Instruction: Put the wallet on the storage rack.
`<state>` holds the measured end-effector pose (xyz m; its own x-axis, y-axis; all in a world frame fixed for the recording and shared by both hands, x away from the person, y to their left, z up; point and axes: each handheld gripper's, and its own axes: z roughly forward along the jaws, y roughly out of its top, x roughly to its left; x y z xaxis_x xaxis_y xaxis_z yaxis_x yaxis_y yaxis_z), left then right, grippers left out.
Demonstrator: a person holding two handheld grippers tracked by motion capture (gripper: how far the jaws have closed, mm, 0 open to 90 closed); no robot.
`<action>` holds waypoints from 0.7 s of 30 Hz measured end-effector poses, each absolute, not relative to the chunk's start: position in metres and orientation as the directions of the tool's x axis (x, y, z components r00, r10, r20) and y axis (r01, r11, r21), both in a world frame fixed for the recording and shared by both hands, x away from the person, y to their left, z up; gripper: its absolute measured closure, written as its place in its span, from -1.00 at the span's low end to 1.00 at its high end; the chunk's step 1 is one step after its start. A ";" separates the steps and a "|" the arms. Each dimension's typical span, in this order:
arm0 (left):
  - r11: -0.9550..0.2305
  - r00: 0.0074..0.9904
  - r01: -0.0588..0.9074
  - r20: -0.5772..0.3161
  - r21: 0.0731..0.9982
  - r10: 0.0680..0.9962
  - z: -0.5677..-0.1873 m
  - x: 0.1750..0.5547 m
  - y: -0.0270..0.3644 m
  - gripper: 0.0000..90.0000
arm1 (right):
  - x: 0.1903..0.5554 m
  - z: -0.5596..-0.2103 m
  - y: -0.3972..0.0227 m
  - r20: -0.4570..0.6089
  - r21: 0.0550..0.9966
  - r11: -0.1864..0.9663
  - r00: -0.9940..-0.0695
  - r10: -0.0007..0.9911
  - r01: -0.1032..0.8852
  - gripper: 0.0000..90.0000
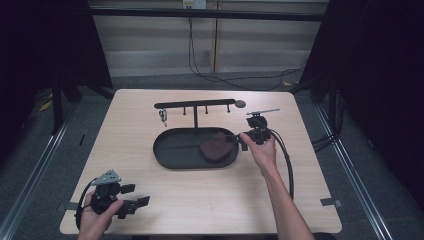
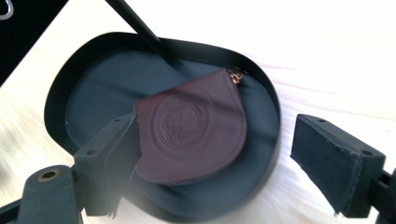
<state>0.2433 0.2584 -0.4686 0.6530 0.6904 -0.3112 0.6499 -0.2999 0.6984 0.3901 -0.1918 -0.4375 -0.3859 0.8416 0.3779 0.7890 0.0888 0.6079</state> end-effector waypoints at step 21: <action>-0.300 0.647 0.654 -0.307 0.695 0.698 -0.469 0.244 0.260 -0.54 | 0.331 -0.427 -0.244 0.301 0.655 0.064 -0.338 0.892 0.752 -0.60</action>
